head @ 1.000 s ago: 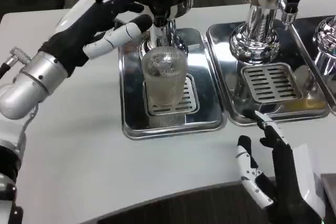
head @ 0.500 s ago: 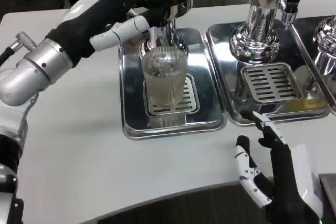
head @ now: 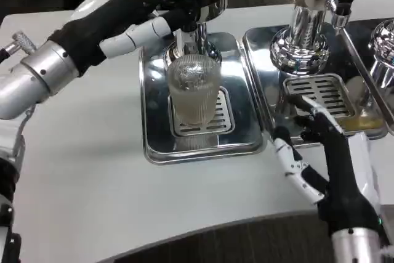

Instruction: Grasp the cup under the faucet to collect the drink, then remove the cup.

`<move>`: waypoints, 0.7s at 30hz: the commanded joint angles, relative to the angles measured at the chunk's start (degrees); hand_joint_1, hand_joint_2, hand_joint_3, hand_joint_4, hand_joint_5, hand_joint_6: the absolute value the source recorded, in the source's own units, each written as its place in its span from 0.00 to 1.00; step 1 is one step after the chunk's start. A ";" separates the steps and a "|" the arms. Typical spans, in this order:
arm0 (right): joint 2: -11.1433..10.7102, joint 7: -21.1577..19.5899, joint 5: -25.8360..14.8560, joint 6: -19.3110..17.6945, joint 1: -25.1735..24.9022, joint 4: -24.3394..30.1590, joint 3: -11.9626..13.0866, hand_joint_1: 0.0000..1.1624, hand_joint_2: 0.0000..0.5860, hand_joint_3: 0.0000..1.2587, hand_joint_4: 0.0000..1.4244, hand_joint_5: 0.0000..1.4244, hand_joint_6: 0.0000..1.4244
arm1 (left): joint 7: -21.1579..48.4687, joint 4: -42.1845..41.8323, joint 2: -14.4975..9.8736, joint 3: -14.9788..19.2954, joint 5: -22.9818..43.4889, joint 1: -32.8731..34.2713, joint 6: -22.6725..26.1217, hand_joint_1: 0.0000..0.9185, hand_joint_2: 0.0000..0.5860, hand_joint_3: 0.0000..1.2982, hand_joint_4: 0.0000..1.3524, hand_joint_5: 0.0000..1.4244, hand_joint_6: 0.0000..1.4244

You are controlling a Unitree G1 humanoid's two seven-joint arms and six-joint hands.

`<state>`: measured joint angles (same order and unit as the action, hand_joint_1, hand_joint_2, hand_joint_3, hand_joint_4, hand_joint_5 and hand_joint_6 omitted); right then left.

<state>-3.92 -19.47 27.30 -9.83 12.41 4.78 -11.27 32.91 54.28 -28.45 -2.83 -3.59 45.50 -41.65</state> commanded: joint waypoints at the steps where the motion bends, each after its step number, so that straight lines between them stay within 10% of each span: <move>1: -0.23 2.15 -1.08 1.10 -1.93 -1.18 0.78 0.48 0.52 0.20 0.13 0.20 0.26 | 2.36 -2.08 -0.51 0.08 1.23 -1.52 -0.19 0.02 0.12 0.17 0.15 0.17 0.36; 21: -2.65 10.13 -6.31 2.74 -8.60 -5.22 4.01 0.47 0.44 0.17 0.11 0.18 0.27 | 6.90 -7.40 -0.38 0.50 5.68 -3.33 1.90 0.02 0.12 0.17 0.16 0.18 0.37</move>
<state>-5.37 -11.41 22.39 -7.90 6.58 1.76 -8.15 37.83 48.39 -28.86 -2.31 1.68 42.76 -39.70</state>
